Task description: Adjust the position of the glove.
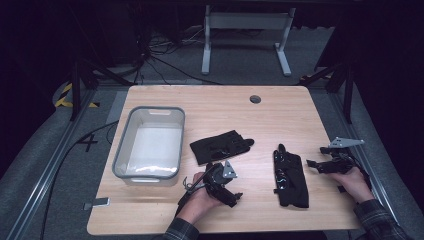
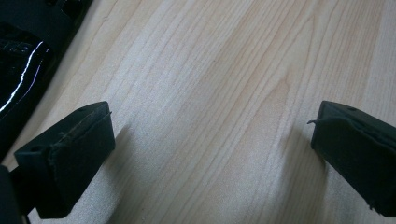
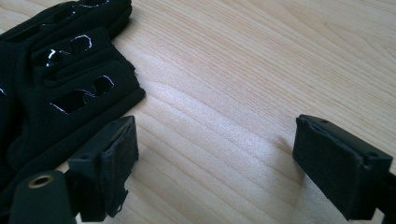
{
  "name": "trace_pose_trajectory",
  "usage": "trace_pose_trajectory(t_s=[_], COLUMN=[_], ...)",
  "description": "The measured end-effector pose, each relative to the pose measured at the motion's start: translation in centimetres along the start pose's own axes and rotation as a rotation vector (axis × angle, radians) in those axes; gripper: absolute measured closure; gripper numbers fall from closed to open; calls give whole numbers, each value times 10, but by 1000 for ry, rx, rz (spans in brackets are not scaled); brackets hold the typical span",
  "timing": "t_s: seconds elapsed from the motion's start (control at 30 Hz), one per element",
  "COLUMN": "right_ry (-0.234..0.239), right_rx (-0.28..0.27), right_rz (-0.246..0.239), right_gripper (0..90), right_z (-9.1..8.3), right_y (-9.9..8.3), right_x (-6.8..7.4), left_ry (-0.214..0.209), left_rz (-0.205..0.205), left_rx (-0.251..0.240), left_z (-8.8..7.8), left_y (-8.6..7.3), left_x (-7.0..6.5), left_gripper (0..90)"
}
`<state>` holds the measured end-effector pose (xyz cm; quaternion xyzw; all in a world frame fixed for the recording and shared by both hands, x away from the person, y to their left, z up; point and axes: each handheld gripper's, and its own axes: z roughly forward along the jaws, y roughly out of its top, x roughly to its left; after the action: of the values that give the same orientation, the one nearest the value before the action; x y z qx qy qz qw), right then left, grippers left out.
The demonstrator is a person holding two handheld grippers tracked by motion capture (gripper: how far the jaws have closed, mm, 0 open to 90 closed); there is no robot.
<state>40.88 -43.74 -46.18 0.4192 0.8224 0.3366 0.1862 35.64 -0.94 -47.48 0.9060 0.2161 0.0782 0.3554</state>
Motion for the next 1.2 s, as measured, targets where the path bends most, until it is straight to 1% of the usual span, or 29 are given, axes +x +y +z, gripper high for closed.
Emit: trace_pose_trajectory(t_s=[0.07,0.1,0.23,0.3,0.43,0.47,0.53,0.63,0.67,0.73,0.77,0.8,0.83,0.87,0.9,0.97,1.0,1.03,1.07,1.1,1.13,1.2], right_ry=[0,0,0,0,1,1,1,1,1,0,1,1,1,1,1,1,1,1,1,1,1,1], right_rx=[0,0,0,0,0,0,0,0,0,0,0,0,0,0,0,0,0,0,0,0,0,0], right_rz=[1,1,0,1,0,0,0,0,0,0,0,0,0,0,0,0,0,0,0,0,0,0], right_gripper=[145,145,145,144,144,144,144,144,144,144,144,144,144,144,144,144,144,144,144,144,144,144], right_z=[0,0,0,0,0,0,0,0,0,0,0,0,0,0,0,0,0,0,0,0,0,0], right_y=[0,0,0,0,0,0,0,0,0,0,0,0,0,0,0,0,0,0,0,0,0,0], right_x=[0,0,0,0,0,0,0,0,0,0,0,0,0,0,0,0,0,0,0,0,0,0], left_ry=[-4,-3,14,11,20,15,25,38,41,63,70,77,73,83,95,110,112,116,129,139,139,139], left_rz=[3,3,-17,-38,-64,-77,-79,-86,-89,-93,-92,-97,-104,-107,-105,-108,-116,-120,-118,-128,-128,-144], left_rx=[12,14,48,59,38,30,33,15,21,49,49,38,36,46,45,36,23,33,44,35,35,27], left_z=[-1,-2,-7,-9,-14,-16,-18,-20,-20,-19,-19,-19,-18,-18,-17,-17,-16,-15,-14,-13,-13,-10], left_y=[1,2,6,8,12,14,19,26,28,33,35,37,38,41,43,48,50,51,54,55,55,57], left_x=[0,0,3,5,10,11,13,17,19,23,25,27,28,30,31,35,38,39,42,45,45,51], left_gripper=[6,24,143,180,305,354,435,572,628,742,784,834,884,894,896,897,897,897,897,897,897,897])
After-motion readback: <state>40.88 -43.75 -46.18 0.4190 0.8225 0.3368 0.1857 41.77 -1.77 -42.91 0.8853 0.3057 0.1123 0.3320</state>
